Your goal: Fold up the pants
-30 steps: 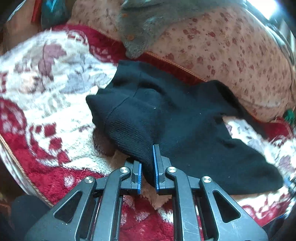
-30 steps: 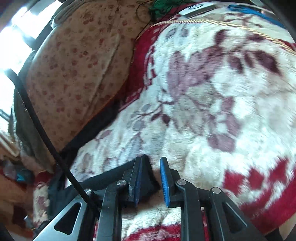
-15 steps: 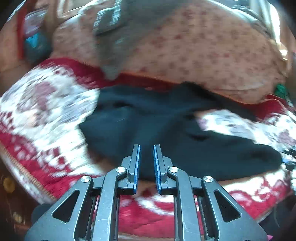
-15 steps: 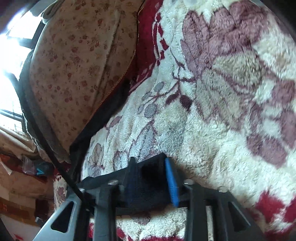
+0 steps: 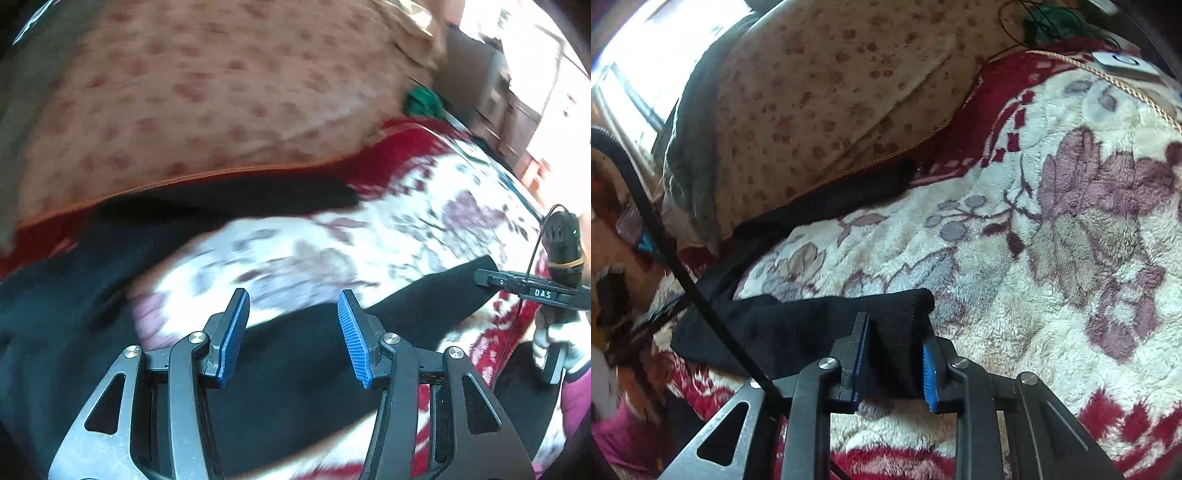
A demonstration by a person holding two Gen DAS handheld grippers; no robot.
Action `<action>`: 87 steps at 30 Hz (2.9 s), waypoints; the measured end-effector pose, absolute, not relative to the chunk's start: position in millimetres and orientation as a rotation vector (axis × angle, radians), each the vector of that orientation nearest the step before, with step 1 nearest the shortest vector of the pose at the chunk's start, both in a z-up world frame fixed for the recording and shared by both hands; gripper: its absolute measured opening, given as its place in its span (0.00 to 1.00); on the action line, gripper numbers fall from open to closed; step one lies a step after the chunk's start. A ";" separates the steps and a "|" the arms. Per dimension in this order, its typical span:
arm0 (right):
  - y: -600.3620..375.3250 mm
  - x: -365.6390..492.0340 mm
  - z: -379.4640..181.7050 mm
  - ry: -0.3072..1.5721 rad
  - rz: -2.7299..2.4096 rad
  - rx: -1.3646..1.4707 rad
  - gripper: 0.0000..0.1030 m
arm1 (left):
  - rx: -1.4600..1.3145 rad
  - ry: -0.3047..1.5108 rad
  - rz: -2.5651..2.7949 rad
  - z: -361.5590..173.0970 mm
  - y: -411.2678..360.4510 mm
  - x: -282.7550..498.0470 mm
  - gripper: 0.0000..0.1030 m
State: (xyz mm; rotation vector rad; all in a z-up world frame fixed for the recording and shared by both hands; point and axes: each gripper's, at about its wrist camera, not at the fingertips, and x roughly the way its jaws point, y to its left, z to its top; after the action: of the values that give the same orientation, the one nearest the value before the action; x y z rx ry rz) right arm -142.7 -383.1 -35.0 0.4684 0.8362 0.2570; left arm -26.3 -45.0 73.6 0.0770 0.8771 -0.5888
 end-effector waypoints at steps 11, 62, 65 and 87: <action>-312.6 -161.7 -7.5 0.886 0.632 0.053 0.20 | 0.189 0.941 -0.796 46.4 -120.9 -1.7 0.48; -296.2 -62.0 -49.9 1.143 0.744 -0.148 0.25 | 0.503 0.844 -0.880 21.0 -113.4 -24.1 0.48; -292.6 -55.2 -54.3 1.170 0.742 -0.194 0.35 | 0.546 0.881 -0.902 8.2 -117.2 -21.2 0.48; -269.1 -47.1 -17.6 0.917 0.538 -0.605 0.04 | 0.405 0.825 -0.818 28.3 -113.3 4.3 0.13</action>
State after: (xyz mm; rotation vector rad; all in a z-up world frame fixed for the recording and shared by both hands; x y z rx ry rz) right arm -47.1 -269.1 -17.6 -0.6047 0.9167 0.5384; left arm 4.3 -113.3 28.3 0.4050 0.8250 -0.8179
